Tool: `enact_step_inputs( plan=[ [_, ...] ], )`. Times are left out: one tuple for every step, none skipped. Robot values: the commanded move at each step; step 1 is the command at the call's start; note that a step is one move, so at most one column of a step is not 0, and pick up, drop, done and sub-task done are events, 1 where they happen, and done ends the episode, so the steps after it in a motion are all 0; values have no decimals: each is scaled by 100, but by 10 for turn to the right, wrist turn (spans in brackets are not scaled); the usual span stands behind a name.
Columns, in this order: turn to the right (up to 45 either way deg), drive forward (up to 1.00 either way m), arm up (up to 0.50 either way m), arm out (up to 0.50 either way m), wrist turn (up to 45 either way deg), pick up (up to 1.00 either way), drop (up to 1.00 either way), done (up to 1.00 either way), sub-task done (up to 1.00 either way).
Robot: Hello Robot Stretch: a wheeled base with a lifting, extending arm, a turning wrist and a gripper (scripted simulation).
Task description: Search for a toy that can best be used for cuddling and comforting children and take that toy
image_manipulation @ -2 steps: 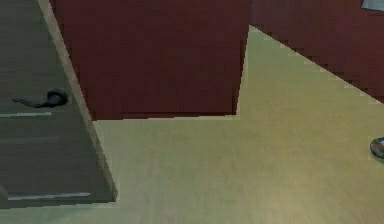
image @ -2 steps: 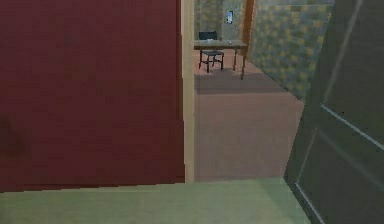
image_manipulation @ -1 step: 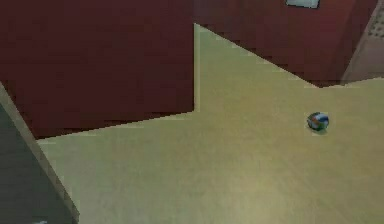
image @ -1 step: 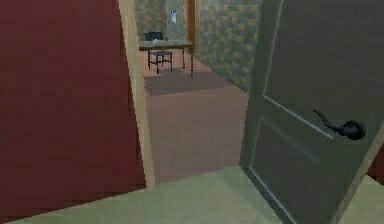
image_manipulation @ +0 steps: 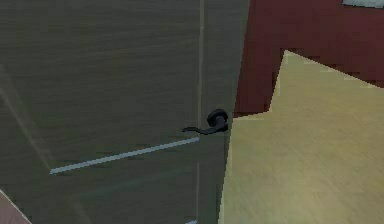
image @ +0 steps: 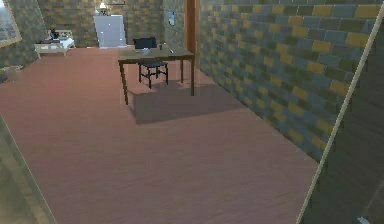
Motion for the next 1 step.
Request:
enact_step_inputs(
  plan=[
    [30, 0, 0, 0, 0, 0, 0, 0, 0]
  ],
)
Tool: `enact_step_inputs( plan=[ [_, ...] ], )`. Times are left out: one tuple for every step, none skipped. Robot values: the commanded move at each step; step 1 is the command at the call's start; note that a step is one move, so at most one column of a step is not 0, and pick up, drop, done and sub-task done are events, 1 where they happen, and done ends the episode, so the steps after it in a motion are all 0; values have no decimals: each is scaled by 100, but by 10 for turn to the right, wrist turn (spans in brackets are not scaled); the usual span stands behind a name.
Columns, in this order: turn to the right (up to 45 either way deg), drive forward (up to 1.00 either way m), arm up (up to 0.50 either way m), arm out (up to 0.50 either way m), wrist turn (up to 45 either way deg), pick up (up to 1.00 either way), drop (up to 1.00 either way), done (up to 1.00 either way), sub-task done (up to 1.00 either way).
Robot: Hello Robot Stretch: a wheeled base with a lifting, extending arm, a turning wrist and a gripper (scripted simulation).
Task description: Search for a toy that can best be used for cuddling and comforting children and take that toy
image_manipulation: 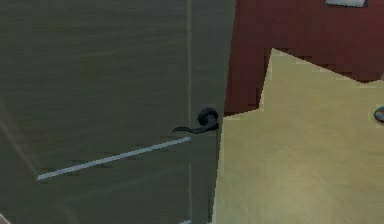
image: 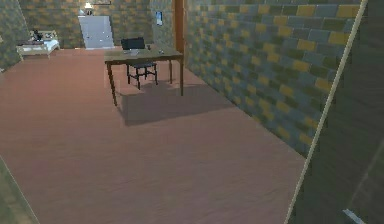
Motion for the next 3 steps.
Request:
enact_step_inputs(
  plan=[
    [0, 75, 0, 0, 0, 0, 0, 0, 0],
    [-360, 0, 0, 0, 0, 0, 0, 0, 0],
    [0, 100, 0, 0, 0, 0, 0, 0, 0]
  ],
)
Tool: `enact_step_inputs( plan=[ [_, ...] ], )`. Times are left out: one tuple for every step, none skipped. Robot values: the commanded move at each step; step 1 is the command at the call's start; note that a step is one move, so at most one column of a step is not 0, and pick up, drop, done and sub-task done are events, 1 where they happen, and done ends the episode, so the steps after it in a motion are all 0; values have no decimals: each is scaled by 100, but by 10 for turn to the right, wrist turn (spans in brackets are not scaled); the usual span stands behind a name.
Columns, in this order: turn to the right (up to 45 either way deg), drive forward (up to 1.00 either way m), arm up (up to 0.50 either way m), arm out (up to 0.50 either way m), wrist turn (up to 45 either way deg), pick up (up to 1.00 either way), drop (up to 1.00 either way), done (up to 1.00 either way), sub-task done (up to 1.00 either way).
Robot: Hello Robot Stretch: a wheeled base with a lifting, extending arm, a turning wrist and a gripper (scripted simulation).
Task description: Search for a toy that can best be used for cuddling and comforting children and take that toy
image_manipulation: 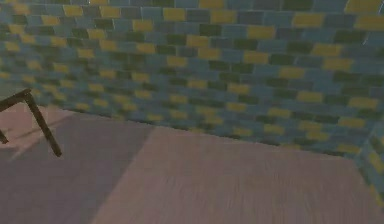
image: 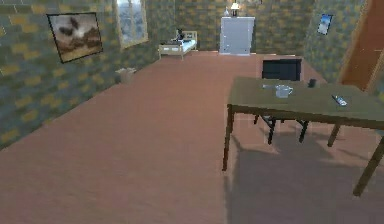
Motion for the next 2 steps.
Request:
enact_step_inputs(
  plan=[
    [-30, 0, 0, 0, 0, 0, 0, 0, 0],
    [0, 100, 0, 0, 0, 0, 0, 0, 0]
  ],
)
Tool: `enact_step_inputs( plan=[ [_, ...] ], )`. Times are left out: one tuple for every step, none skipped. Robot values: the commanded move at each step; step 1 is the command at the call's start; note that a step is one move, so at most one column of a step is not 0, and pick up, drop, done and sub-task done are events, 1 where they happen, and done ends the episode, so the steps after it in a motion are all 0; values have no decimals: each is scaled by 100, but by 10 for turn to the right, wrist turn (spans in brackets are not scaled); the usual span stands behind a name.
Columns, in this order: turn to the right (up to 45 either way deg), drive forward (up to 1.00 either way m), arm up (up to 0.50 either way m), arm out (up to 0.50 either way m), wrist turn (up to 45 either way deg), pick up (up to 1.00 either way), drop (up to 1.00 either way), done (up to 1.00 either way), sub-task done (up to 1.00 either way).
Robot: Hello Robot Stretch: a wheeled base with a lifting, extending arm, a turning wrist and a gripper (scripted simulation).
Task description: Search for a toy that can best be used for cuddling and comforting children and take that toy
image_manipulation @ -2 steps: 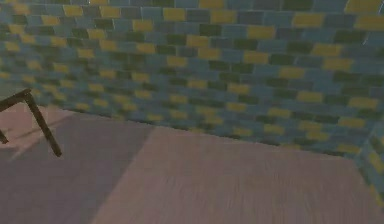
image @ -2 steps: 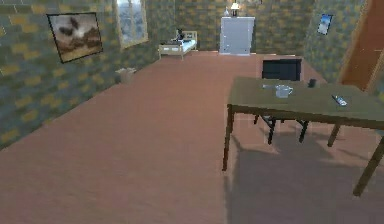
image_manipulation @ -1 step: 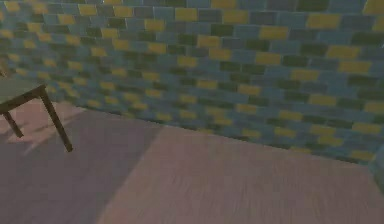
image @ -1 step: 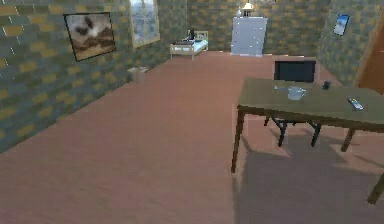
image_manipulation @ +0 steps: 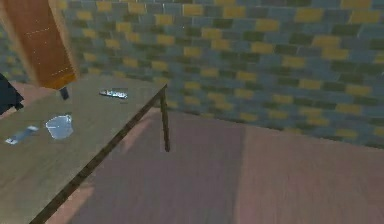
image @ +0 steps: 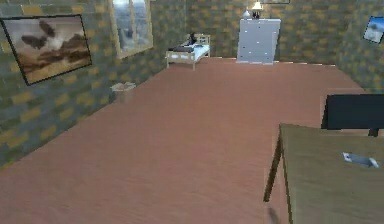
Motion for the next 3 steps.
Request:
enact_step_inputs(
  plan=[
    [-30, 0, 0, 0, 0, 0, 0, 0, 0],
    [0, 45, 0, 0, 0, 0, 0, 0, 0],
    [90, 0, 0, 0, 0, 0, 0, 0, 0]
  ],
)
